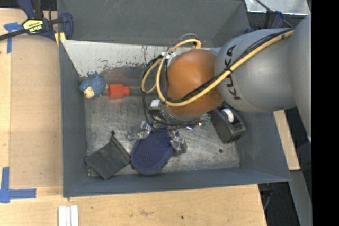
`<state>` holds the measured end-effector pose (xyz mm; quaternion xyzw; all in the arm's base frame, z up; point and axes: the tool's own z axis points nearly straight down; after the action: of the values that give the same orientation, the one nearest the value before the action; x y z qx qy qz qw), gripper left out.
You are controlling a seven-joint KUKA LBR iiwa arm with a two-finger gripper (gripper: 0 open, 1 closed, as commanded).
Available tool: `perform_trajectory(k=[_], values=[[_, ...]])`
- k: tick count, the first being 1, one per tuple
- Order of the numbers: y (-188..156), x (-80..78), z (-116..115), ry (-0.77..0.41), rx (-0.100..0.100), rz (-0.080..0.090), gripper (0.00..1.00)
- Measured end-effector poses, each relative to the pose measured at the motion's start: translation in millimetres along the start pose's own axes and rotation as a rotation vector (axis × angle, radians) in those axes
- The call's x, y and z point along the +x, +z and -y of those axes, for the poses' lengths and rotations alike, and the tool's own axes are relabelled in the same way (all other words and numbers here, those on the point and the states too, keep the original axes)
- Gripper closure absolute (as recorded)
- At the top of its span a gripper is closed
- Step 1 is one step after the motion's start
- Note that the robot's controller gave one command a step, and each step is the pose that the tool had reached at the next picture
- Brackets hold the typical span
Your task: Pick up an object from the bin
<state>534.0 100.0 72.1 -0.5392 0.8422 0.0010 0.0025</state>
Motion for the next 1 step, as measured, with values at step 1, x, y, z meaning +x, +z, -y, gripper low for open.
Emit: perform_trajectory(k=[1], values=[[-0.1, -18.7, 34.1, -0.081, 0.002, 0.0, 0.0]])
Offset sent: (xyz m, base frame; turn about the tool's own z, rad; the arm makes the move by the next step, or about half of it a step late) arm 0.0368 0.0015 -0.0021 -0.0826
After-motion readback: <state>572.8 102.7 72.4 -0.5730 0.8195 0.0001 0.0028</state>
